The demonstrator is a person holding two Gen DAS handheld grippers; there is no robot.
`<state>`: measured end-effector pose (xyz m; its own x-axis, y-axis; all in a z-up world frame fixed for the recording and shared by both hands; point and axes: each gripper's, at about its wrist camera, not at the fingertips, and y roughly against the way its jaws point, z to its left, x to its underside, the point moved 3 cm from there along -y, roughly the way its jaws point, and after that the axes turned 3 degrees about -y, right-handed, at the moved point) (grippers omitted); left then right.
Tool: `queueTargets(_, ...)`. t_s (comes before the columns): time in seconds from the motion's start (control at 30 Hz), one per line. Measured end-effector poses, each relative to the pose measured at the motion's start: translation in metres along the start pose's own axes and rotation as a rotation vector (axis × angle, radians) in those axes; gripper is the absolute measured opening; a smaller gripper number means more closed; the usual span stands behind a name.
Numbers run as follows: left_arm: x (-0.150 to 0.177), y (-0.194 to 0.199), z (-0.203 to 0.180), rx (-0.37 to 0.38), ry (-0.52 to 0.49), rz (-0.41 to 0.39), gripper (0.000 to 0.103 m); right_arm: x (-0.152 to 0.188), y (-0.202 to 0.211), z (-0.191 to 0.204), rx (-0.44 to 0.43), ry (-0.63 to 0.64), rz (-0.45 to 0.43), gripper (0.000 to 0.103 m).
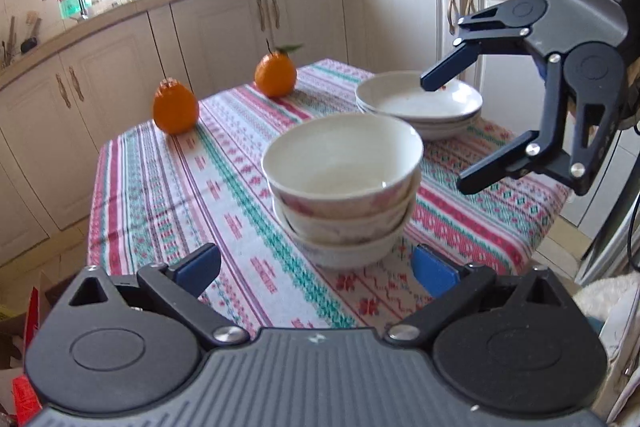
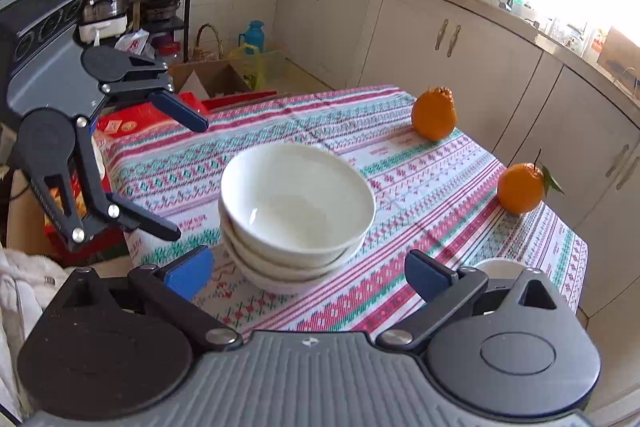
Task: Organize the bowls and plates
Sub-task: 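Grasp the stack of three bowls from opposite sides with both grippers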
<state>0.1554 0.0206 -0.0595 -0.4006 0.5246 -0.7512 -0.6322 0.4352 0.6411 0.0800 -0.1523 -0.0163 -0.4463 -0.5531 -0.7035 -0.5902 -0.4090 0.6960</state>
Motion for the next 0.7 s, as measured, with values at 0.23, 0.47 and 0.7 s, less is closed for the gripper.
queueTargets(0.23,0.01,-0.027,0.008,0.059,0.014,0.074,0.101,0.02,-0.022,0.001,0.006,-0.01,0.053,0.103)
queueTargets(0.47,0.004,-0.046,0.013,0.118,-0.063,0.1,0.101,0.028,-0.045,-0.005,-0.031,-0.024,0.094,0.103)
queueTargets(0.7,-0.002,-0.062,0.015,0.19,-0.168,0.127,0.097,0.022,-0.065,-0.007,-0.083,-0.001,0.119,0.103)
